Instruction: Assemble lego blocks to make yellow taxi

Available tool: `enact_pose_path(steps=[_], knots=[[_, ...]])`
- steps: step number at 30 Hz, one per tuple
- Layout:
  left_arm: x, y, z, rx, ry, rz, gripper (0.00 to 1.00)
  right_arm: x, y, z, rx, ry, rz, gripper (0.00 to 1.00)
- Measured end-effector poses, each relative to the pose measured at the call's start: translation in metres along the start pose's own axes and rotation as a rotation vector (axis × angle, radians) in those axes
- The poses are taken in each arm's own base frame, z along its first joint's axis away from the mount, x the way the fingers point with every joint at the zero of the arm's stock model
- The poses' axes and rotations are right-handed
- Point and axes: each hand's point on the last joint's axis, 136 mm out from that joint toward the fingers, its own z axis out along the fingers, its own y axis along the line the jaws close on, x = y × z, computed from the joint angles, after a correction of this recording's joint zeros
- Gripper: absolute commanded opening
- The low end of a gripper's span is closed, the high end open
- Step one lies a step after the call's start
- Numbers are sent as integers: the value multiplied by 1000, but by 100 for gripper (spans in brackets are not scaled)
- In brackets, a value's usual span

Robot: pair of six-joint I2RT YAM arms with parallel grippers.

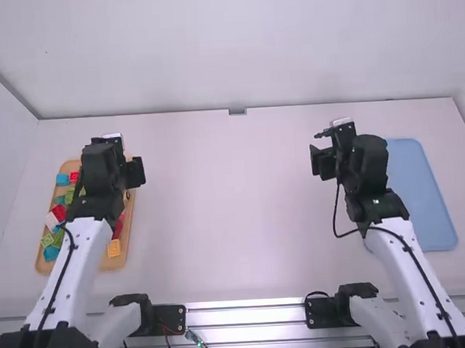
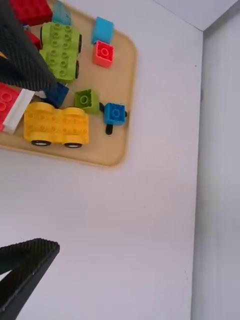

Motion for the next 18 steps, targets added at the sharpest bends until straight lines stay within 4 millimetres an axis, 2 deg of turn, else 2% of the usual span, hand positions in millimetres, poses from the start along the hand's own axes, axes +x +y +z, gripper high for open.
enact_pose_path(steps=[8, 13, 18], knots=[[-4, 7, 27, -41, 97, 28, 93, -10, 3, 28, -36, 45, -29, 93], [-2, 33, 42, -70, 223, -7, 97, -14, 5, 41, -53, 65, -42, 97], [-2, 60, 61, -59, 360, -29, 99, -9, 6, 49, -62, 96, -49, 99]])
